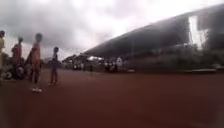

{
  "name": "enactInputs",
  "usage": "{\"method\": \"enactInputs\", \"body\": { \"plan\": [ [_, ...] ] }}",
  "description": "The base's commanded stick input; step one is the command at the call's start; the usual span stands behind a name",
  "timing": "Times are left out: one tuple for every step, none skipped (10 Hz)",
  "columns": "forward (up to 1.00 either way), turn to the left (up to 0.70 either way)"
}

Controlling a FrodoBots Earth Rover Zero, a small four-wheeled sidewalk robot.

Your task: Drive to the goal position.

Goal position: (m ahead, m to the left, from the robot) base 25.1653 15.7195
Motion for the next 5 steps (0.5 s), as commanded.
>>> {"method": "enactInputs", "body": {
  "plan": [
    [0.5, 0.02],
    [0.5, 0.02],
    [0.5, 0.02],
    [0.5, 0.02],
    [0.5, 0.02]
  ]
}}
